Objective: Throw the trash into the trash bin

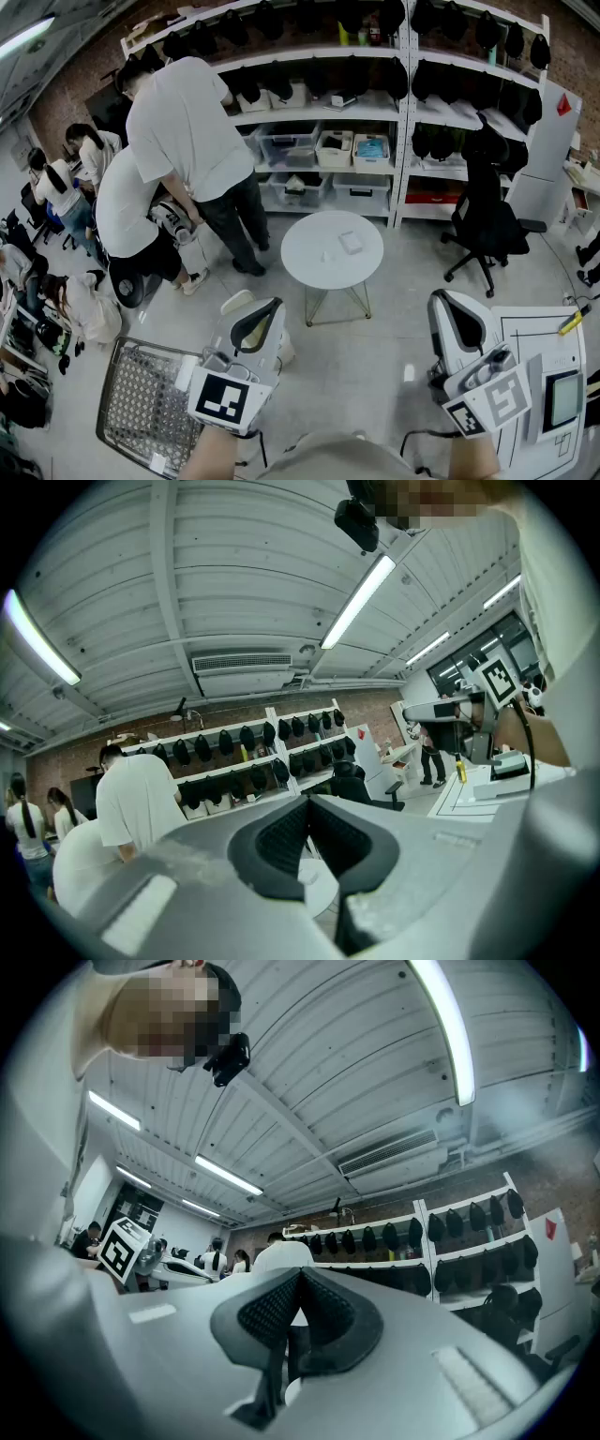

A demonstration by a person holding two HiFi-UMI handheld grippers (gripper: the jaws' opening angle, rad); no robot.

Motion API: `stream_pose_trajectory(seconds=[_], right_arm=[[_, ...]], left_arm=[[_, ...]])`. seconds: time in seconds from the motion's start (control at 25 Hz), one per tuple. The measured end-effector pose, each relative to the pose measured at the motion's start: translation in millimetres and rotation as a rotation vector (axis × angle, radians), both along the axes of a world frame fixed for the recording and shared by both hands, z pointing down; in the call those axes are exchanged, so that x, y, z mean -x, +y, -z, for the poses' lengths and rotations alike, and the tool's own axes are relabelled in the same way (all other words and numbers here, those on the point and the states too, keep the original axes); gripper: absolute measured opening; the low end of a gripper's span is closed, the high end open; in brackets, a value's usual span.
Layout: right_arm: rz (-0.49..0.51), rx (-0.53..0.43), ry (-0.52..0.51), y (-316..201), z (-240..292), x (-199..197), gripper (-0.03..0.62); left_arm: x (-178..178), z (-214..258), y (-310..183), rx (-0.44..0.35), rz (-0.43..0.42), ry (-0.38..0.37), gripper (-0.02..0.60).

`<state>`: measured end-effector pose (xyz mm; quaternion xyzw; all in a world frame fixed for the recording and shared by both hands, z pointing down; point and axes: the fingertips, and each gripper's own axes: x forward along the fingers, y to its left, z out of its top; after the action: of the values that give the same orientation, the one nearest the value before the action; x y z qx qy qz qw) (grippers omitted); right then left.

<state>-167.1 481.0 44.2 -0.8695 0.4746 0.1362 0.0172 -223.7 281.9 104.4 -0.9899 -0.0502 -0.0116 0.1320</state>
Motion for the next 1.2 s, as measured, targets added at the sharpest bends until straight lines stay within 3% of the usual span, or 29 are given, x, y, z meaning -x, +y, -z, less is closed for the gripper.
stream_pose_trajectory(seconds=[0.6,0.64,0.68,0.72,1.2], right_arm=[[-0.009,0.006,0.005,39,-4,-17,0.004],[-0.016,-0.003,0.004,44,-4,-19,0.045],[-0.017,-0.009,0.003,49,-4,-20,0.157],[-0.016,-0.011,0.002,53,-4,-21,0.207],[-0.006,0.029,-0.035,59,-31,-42,0.238]], left_arm=[[-18,-4,48,-0.027,-0.019,-0.029,0.003],[-19,-5,51,-0.027,-0.017,-0.03,0.002],[-20,-5,55,-0.026,-0.015,-0.031,0.002],[-20,-6,58,-0.026,-0.012,-0.033,0.002],[-28,-26,70,-0.044,0.01,-0.064,0.002]])
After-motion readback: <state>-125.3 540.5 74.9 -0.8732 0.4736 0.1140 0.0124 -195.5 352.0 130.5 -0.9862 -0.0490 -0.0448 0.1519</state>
